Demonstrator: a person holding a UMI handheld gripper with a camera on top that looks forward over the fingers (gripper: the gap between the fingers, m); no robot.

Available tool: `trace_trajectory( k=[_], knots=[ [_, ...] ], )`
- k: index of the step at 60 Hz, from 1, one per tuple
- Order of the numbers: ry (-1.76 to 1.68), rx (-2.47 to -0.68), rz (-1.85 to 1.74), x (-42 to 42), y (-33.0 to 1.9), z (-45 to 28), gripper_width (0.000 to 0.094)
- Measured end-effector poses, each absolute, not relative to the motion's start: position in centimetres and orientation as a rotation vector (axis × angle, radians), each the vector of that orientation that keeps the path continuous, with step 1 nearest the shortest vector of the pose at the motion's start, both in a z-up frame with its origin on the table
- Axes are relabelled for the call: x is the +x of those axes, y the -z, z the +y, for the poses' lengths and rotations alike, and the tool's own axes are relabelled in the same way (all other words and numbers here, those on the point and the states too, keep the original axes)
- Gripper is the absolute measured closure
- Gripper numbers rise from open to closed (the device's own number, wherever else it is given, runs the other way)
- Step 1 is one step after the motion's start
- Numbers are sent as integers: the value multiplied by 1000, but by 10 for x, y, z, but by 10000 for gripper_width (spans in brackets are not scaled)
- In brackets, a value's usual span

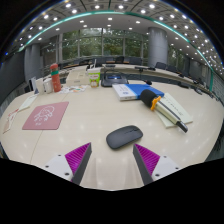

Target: Arrange mouse

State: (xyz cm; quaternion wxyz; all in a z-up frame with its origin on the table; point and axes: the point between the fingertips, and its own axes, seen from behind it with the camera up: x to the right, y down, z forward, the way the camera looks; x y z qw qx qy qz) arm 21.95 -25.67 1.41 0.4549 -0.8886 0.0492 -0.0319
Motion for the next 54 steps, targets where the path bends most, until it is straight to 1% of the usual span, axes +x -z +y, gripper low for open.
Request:
trace_trajectory(
  k=[8,23,27,32,35,38,40,45,54],
  knots=[
    [54,-2229,158,234,6,-225,83],
    [53,-2229,167,244,8,-178,91],
    [63,-2226,162,242,9,-167,114],
    [89,-2227,151,242,11,-155,186],
    [115,-2227,142,242,13,-151,251],
    [114,-2219,142,241,13,-147,365],
    [111,-2216,146,240,13,-146,466],
    [128,-2214,155,239,13,-146,491],
    [156,-2237,199,239,13,-145,590]
  ],
)
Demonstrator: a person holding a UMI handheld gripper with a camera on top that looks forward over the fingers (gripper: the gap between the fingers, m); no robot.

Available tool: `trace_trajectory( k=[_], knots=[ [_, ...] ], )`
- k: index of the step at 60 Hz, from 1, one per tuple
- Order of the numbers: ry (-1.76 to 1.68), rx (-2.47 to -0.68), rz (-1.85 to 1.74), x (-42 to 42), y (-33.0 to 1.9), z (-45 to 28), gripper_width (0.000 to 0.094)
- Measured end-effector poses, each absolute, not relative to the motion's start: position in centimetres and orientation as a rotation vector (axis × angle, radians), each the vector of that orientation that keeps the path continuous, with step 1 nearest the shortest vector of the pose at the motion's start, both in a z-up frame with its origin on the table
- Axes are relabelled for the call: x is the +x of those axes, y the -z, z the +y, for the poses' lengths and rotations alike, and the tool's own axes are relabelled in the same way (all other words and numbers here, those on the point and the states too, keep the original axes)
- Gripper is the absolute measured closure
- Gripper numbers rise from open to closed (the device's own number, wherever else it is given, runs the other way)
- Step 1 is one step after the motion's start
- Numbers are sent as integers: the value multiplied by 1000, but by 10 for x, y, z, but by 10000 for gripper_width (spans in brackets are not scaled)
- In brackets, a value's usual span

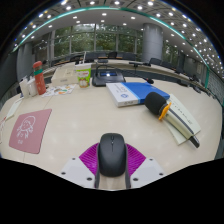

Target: Arrange mouse

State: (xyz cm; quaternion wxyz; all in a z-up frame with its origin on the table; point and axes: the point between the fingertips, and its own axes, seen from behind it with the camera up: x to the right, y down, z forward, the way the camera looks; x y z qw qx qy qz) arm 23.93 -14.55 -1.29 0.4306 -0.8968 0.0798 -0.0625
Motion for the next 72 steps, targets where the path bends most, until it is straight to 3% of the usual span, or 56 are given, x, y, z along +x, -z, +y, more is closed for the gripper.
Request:
trace_trajectory(
  k=[6,19,25,31,44,52,61,66,69,72],
  knots=[
    [208,-2234,220,237,1,-145,602],
    [233,-2046,171,161,-134,-116,601],
    [154,-2016,128,88,-166,-96,604],
    [87,-2044,80,17,-156,-75,604],
    [10,-2183,9,-89,-53,-55,601],
    [36,-2215,-13,-105,-14,-49,545],
    [26,-2273,-1,-109,11,-56,428],
    [15,-2300,18,-108,5,-69,71],
    [13,-2292,27,-107,-8,-76,107],
    [30,-2268,27,-107,-28,-87,70]
  ],
)
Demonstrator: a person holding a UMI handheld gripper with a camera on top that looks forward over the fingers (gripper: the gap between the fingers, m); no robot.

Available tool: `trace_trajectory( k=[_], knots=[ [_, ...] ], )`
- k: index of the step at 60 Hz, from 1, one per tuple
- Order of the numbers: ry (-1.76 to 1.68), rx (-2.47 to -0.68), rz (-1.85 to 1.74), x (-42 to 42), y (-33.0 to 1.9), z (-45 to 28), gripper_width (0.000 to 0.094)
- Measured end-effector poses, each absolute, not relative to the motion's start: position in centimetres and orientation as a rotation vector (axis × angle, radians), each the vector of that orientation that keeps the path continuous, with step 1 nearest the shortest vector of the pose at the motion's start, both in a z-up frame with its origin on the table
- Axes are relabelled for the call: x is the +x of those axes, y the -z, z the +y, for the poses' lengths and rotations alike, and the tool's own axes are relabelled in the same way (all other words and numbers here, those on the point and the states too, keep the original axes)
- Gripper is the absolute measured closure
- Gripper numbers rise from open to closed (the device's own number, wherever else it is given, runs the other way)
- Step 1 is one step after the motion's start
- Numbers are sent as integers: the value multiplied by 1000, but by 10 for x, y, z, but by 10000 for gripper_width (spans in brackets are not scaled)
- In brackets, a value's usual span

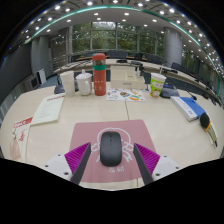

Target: Arrange mouse

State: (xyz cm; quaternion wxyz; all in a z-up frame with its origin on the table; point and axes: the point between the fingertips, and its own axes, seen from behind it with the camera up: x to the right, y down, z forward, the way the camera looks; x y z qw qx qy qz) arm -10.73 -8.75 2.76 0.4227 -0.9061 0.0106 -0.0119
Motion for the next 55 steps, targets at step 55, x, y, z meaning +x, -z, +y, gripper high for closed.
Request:
trace_trajectory(
  k=[55],
  knots=[
    [143,-2078,33,-145,-248,-403,82]
  ],
)
